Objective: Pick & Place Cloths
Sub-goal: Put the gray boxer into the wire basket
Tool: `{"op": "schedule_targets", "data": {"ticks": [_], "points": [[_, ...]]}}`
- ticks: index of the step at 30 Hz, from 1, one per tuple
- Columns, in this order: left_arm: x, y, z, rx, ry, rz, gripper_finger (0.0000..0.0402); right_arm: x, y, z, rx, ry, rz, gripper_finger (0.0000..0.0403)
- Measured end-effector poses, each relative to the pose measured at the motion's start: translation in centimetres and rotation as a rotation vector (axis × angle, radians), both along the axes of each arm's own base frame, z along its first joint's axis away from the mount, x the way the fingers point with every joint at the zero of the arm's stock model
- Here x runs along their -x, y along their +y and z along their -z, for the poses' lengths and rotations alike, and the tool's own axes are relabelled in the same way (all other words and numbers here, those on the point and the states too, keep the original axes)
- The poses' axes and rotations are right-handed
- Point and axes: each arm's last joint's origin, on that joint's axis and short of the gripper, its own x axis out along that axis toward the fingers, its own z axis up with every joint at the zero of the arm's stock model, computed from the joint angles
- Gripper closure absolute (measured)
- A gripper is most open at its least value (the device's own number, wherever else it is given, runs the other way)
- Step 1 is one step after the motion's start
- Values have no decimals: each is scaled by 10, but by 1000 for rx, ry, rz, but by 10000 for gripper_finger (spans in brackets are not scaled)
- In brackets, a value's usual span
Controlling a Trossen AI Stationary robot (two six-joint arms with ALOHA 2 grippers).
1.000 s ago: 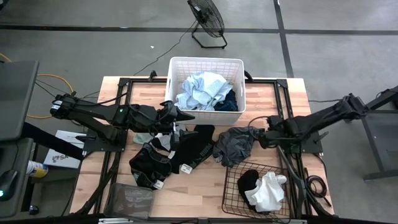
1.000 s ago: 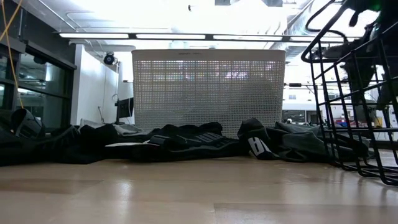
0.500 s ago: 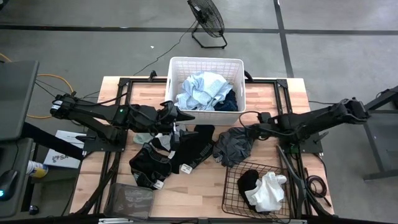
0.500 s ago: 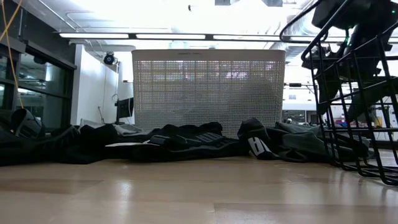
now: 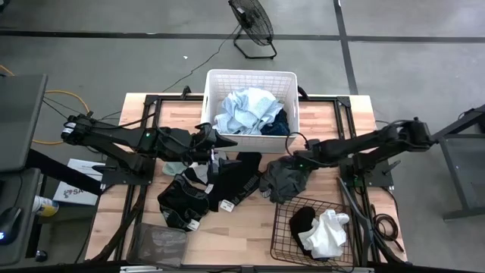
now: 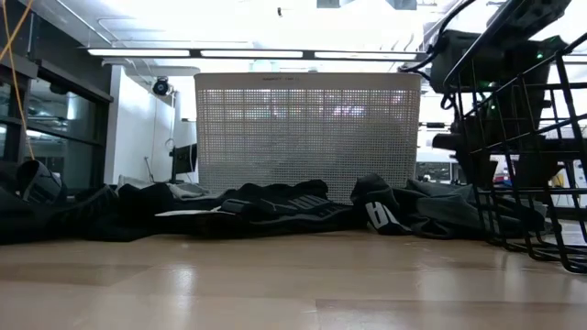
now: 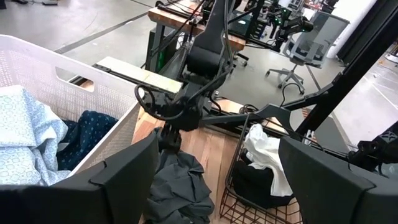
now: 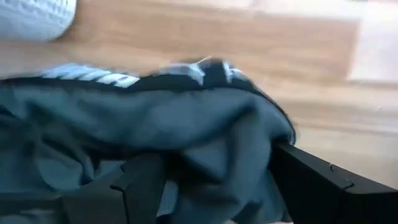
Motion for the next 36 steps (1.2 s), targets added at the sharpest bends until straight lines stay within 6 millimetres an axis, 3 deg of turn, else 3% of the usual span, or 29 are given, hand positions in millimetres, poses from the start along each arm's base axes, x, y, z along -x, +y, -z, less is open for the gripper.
{"op": "schedule_targets", "data": {"ticks": [6, 10, 15, 21, 23, 27, 36], "points": [[0, 0, 0, -1, 0, 1, 73, -9, 3, 13, -83, 23, -55, 138], [0, 0, 0, -1, 1, 0, 73, -11, 4, 16, -132, 35, -96, 166], [0, 0, 0, -2, 0, 1, 73, -13, 6, 16, -188, 16, -135, 242], [0, 0, 0, -2, 0, 1, 73, -17, 8, 13, -221, -41, -203, 374], [0, 0, 0, -2, 0, 1, 73, -17, 10, 11, -218, -66, -222, 390], [0, 0, 0, 0, 0, 0, 73, -15, 12, -3, -181, -149, -228, 396], [0, 0, 0, 1, 0, 1, 73, 4, 17, -56, -92, -462, -227, 397]]}}
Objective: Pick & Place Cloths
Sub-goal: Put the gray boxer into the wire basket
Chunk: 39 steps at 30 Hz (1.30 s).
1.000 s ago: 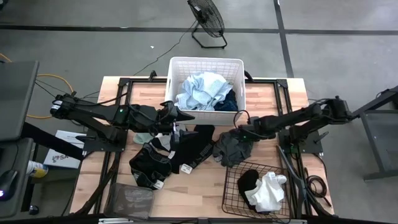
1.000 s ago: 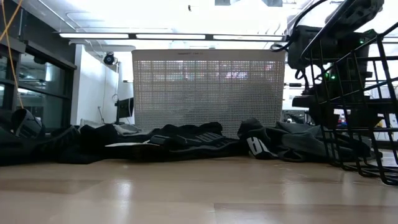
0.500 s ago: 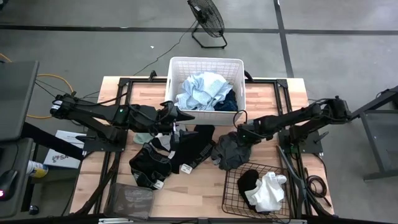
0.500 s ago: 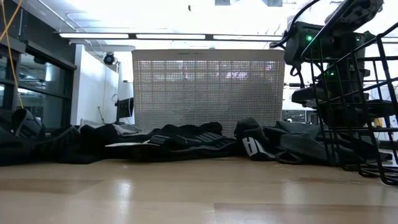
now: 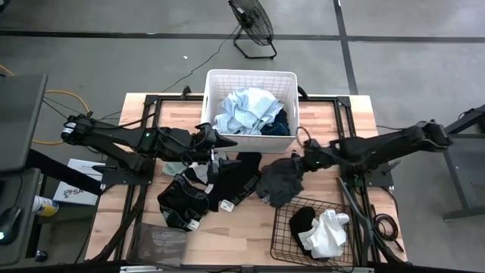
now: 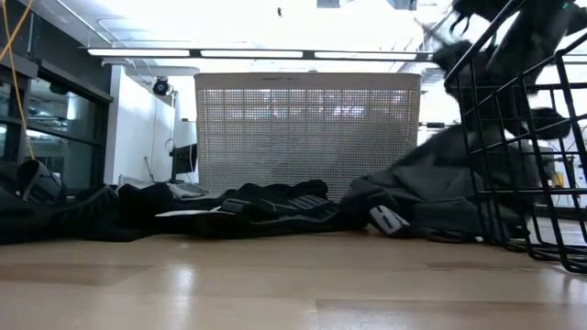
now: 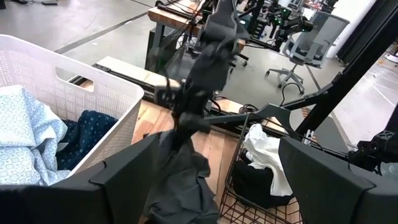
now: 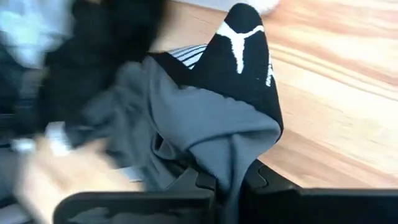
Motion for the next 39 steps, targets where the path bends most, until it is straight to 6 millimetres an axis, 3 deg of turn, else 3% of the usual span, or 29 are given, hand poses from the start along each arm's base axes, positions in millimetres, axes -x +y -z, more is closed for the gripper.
{"op": "schedule_targets", "data": {"ticks": [12, 24, 39], "points": [[0, 0, 0, 0, 0, 0, 73, 35, 3, -70, 87, -566, -16, 398], [0, 0, 0, 1, 0, -1, 73, 58, 6, -137, 323, -1202, -264, 398], [0, 0, 0, 23, -3, -5, 73, 64, 7, -143, 347, -1272, -331, 398]]}}
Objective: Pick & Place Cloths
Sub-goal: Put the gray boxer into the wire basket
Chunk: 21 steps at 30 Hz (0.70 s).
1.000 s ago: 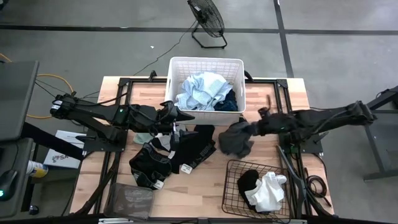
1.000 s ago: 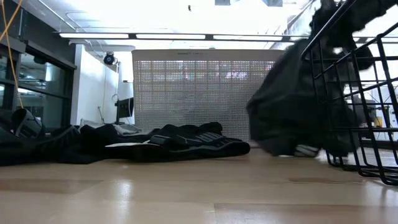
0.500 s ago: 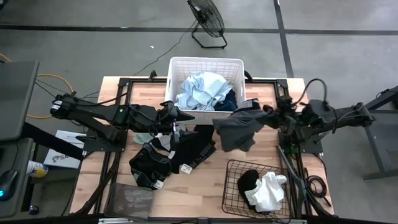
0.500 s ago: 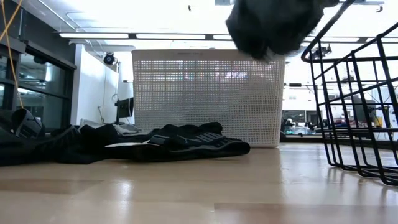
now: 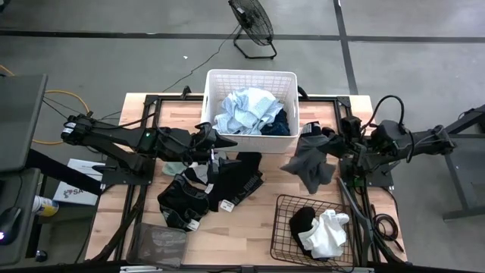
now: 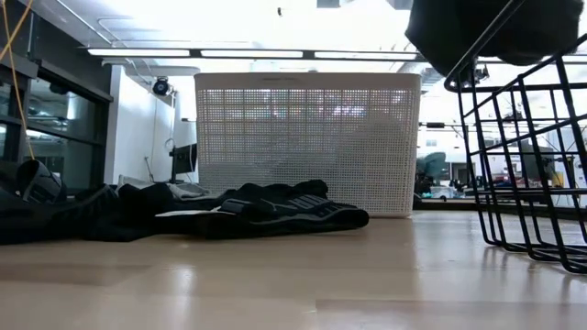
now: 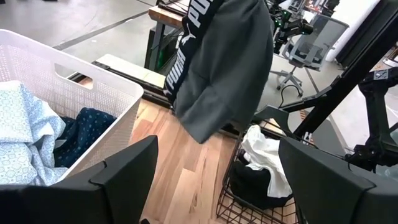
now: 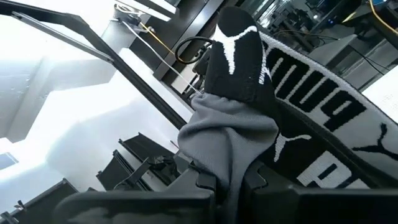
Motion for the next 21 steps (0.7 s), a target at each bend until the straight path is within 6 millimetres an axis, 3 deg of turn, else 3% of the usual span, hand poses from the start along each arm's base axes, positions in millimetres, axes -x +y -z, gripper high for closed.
{"op": "schedule_targets", "data": {"ticks": [9, 21], "points": [[0, 0, 0, 4, 0, -1, 73, 0, 2, 0, 9, 0, -85, 398], [0, 0, 0, 5, -1, -1, 73, 2, 11, 1, -71, 52, -426, 398]]}}
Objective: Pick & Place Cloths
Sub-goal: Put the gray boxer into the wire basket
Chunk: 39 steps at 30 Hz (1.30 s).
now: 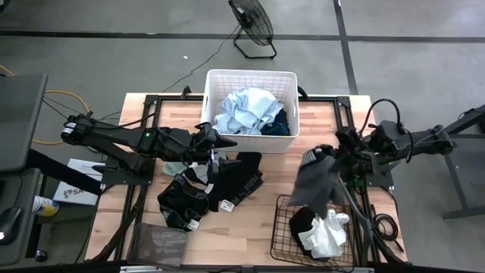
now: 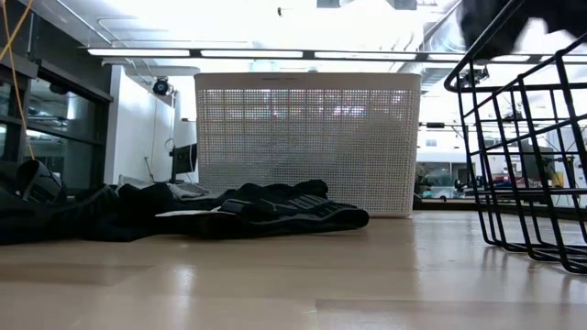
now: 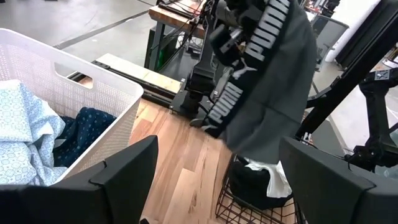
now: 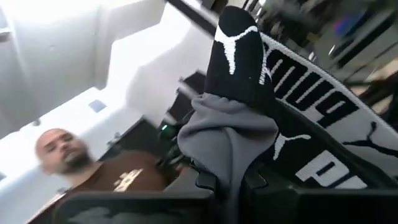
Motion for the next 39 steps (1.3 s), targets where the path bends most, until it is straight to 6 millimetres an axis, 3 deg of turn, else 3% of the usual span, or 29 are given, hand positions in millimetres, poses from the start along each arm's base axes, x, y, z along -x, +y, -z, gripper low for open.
{"op": "schedule_targets", "data": {"ticks": [11, 22, 32, 39], "points": [[0, 0, 0, 0, 0, 0, 73, -9, 29, 9, -64, 140, -257, 398], [0, 0, 0, -1, 0, 0, 73, -27, 72, 35, -103, 411, -364, 398], [0, 0, 0, -3, 1, 0, 73, -31, 88, 80, -37, 855, -300, 398], [0, 0, 1, -11, 9, 1, 73, -35, 88, 102, 38, 1013, -147, 398]]}}
